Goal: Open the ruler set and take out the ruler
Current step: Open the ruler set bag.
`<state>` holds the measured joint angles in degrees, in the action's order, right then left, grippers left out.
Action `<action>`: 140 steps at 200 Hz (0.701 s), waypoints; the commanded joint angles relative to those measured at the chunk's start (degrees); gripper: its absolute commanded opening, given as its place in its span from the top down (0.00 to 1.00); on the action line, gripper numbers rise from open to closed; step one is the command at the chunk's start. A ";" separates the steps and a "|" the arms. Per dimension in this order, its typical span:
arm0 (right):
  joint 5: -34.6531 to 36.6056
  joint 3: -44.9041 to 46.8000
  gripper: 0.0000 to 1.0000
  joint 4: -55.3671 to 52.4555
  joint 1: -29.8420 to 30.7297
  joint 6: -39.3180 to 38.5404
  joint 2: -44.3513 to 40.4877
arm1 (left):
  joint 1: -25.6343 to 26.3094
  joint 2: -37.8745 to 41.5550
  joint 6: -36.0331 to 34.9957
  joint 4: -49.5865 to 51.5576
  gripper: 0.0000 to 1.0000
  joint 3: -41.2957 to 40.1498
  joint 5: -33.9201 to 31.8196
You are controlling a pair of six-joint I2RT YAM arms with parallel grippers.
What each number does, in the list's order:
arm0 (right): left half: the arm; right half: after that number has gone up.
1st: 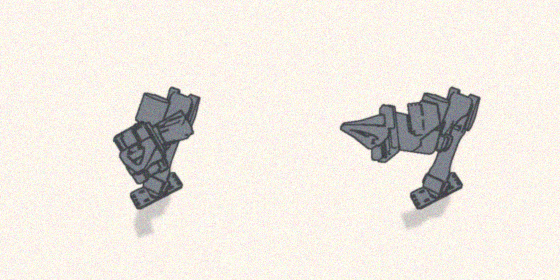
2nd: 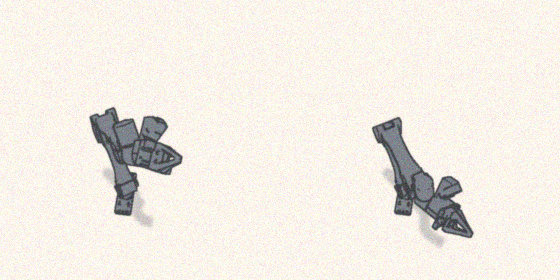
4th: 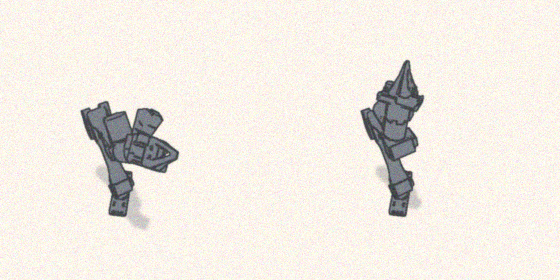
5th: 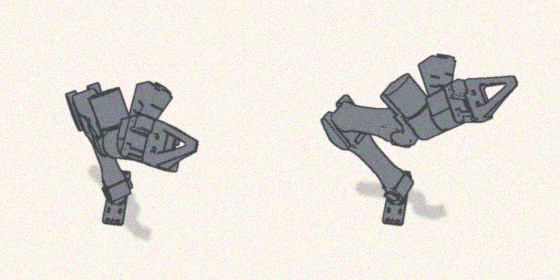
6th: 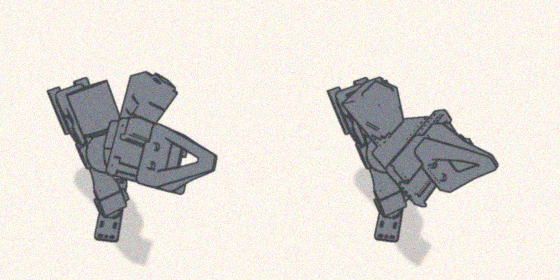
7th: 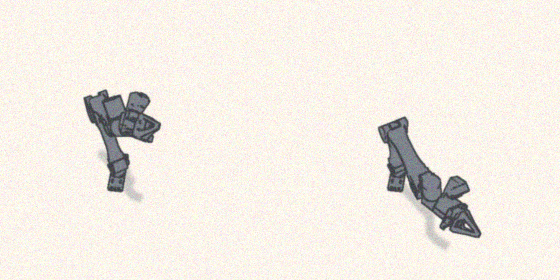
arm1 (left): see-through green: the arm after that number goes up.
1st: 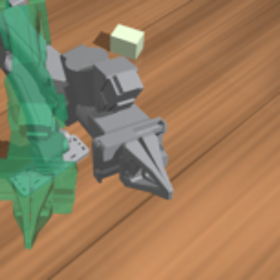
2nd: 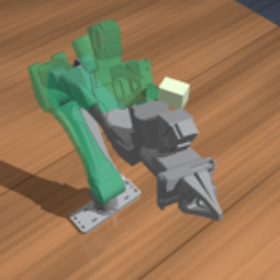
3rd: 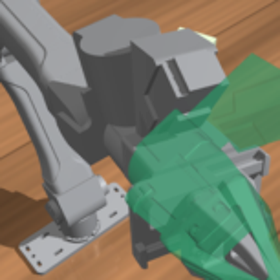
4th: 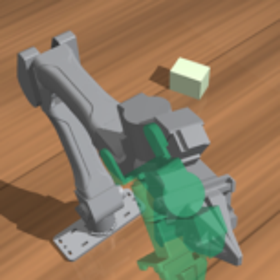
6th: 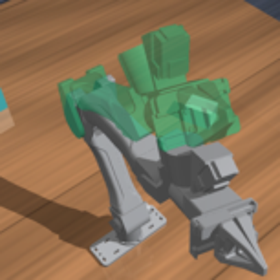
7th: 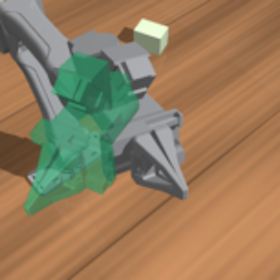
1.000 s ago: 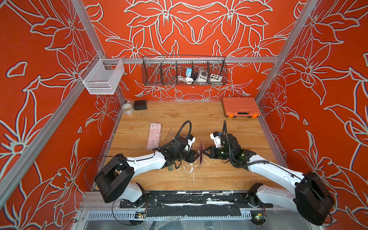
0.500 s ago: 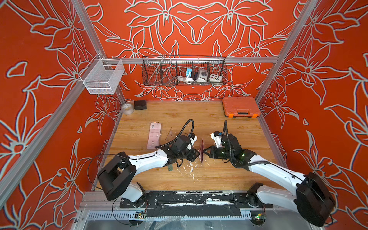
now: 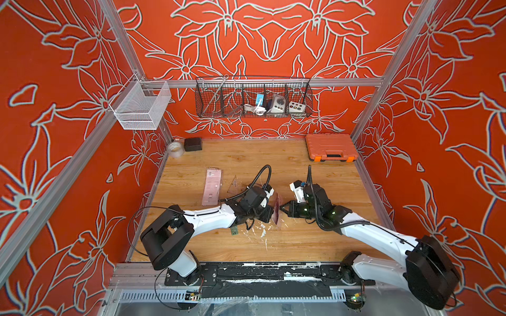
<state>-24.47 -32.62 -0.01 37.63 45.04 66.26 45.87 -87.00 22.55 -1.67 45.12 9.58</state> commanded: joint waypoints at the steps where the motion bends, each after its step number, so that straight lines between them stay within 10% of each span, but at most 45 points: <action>1: 1.45 -0.42 1.00 0.89 -0.19 -0.84 0.49 | 0.36 4.21 -0.60 6.68 1.00 1.32 -6.61; 127: 0.90 -3.07 1.00 -0.25 -0.05 -2.28 10.52 | 1.11 5.37 -1.72 12.66 1.00 2.31 -10.33; 140: 1.02 -2.81 1.00 -0.20 -0.10 -2.30 9.45 | 1.24 5.11 -1.71 13.07 0.71 3.15 -9.93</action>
<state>-24.91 -34.06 0.84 37.63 43.75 76.97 46.59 -80.97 21.50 10.37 46.61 -0.73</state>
